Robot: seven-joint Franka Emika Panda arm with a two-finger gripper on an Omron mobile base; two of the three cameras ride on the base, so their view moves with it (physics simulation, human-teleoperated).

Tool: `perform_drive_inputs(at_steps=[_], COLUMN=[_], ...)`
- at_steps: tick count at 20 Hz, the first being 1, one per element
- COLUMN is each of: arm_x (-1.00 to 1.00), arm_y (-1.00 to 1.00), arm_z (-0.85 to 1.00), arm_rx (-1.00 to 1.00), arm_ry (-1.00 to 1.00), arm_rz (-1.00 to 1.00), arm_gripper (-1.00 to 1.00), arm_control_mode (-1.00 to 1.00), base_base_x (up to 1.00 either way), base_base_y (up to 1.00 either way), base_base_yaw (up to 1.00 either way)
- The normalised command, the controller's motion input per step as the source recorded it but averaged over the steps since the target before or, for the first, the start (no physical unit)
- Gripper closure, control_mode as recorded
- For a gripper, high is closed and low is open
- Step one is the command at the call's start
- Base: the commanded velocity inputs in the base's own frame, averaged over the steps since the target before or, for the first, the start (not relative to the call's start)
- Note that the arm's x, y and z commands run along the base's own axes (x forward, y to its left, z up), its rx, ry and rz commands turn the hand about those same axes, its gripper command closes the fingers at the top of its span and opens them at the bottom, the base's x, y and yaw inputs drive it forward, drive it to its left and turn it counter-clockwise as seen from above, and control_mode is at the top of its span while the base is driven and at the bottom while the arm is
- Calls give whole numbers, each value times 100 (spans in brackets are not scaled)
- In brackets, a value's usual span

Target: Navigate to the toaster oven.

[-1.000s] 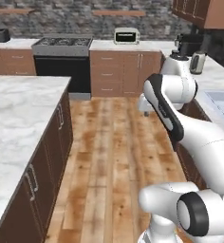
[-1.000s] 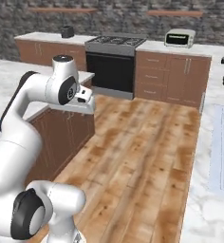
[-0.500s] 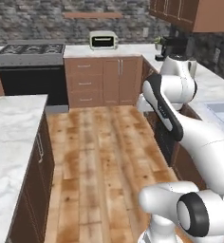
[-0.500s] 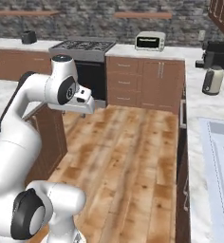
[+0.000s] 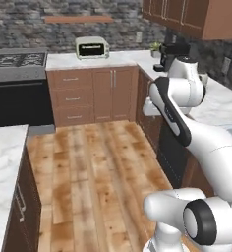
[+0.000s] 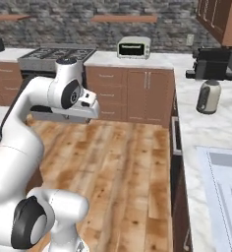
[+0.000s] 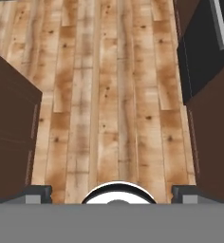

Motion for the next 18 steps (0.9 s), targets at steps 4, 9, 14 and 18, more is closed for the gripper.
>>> perform_drive_inputs(at_steps=[4,9,14,18], arm_x=[0,0,0,0], arm_y=[0,0,0,0], arm_z=[0,0,0,0], arm_rx=[0,0,0,0], arm_ry=[0,0,0,0], arm_rz=[0,0,0,0], arm_gripper=[-100,-100,-100,-100], arm_control_mode=[100,100,100,100], base_base_x=[100,100,100,100], base_base_y=[0,0,-6,-11], base_base_yaw=[0,13,7,0])
